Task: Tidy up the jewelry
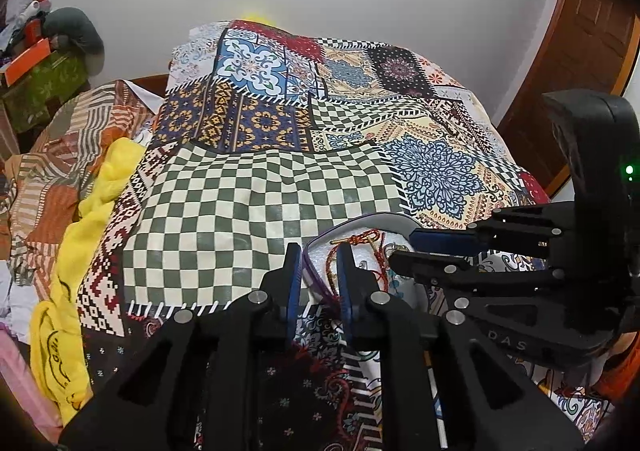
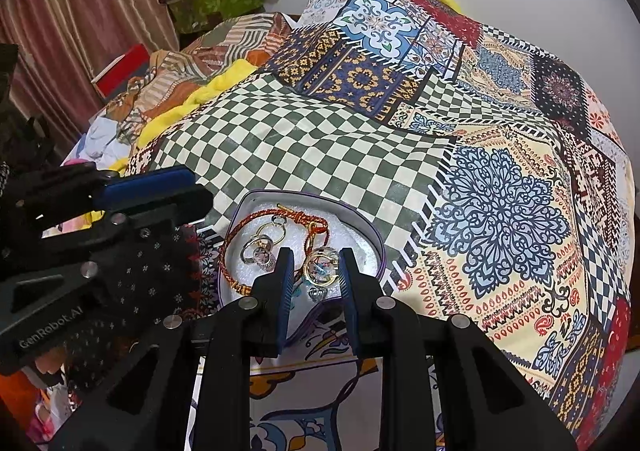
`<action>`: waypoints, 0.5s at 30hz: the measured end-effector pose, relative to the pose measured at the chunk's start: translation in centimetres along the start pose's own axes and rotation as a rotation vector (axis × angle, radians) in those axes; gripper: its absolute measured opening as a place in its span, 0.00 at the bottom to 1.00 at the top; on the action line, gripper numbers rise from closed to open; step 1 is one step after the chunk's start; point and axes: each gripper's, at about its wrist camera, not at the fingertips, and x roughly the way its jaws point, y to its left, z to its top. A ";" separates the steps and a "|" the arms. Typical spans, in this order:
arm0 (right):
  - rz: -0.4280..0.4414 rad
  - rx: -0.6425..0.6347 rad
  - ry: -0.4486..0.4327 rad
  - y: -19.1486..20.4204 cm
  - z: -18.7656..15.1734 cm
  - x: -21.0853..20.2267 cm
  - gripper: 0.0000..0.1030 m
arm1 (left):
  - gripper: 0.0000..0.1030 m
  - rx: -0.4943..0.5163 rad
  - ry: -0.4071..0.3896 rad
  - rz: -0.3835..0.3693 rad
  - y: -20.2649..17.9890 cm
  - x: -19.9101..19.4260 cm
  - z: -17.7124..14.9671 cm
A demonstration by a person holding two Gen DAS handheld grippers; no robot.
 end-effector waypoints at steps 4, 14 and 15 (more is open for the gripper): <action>-0.005 -0.002 -0.007 0.2 -0.1 -0.6 0.24 | 0.16 -0.008 -0.002 0.004 0.1 -0.7 -0.2; -0.040 0.026 -0.104 0.5 -0.7 -6.2 0.24 | 0.16 0.005 -0.056 0.014 -1.4 -5.3 -0.2; -0.047 0.030 -0.127 0.6 -0.8 -7.3 0.24 | 0.16 0.007 -0.067 0.014 -1.6 -5.9 -0.1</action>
